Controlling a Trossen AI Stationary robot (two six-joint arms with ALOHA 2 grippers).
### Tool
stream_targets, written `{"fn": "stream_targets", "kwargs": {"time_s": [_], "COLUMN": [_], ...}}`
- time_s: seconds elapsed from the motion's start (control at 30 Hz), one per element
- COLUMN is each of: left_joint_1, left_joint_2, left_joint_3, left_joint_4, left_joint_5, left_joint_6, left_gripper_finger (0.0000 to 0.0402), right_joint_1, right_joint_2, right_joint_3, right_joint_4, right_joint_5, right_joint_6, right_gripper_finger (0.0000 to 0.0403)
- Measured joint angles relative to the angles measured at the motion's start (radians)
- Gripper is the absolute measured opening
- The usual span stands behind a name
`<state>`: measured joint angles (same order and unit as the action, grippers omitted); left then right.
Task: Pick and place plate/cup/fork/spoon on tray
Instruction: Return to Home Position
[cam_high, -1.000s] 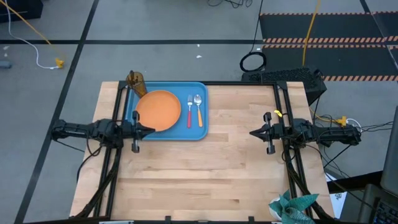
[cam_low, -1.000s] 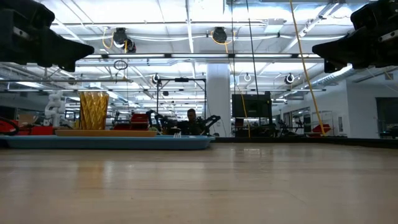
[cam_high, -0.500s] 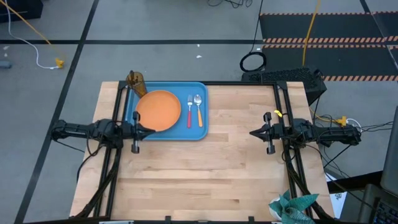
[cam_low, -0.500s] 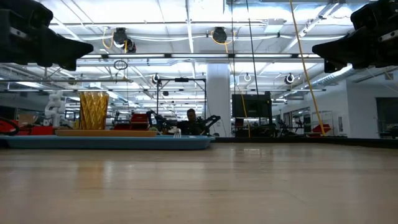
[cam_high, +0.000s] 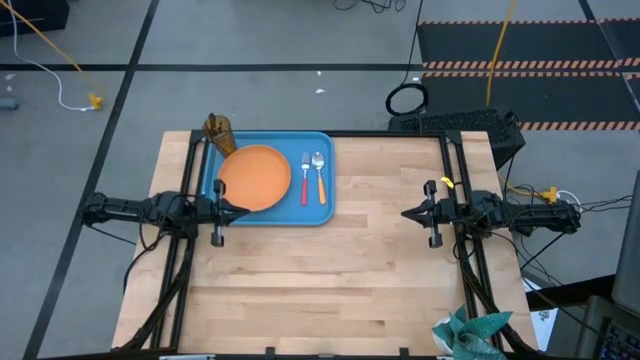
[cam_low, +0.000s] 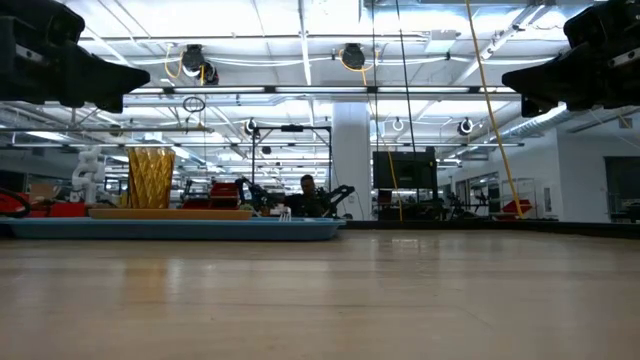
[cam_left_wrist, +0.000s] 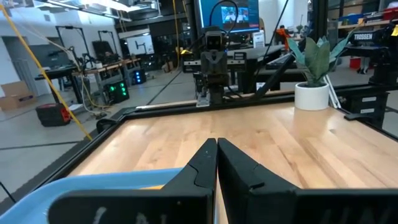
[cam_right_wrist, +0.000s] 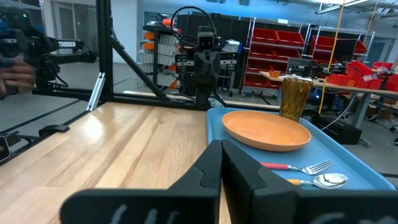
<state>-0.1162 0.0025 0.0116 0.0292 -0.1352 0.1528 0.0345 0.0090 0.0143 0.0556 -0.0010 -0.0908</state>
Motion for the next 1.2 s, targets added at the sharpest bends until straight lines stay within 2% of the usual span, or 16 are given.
{"fn": "stream_targets", "kwargs": {"time_s": [1.2], "left_joint_1": [0.000], "left_joint_2": [0.000], "left_joint_3": [-0.003], "left_joint_4": [0.042], "left_joint_5": [-0.003], "left_joint_6": [0.001], "left_gripper_finger": [0.0017], "right_joint_1": [0.000], "right_joint_2": [0.000], "right_joint_3": [0.000], "right_joint_4": [0.000], "right_joint_5": [0.000], "right_joint_6": [0.000], "right_gripper_finger": [0.0000]}}
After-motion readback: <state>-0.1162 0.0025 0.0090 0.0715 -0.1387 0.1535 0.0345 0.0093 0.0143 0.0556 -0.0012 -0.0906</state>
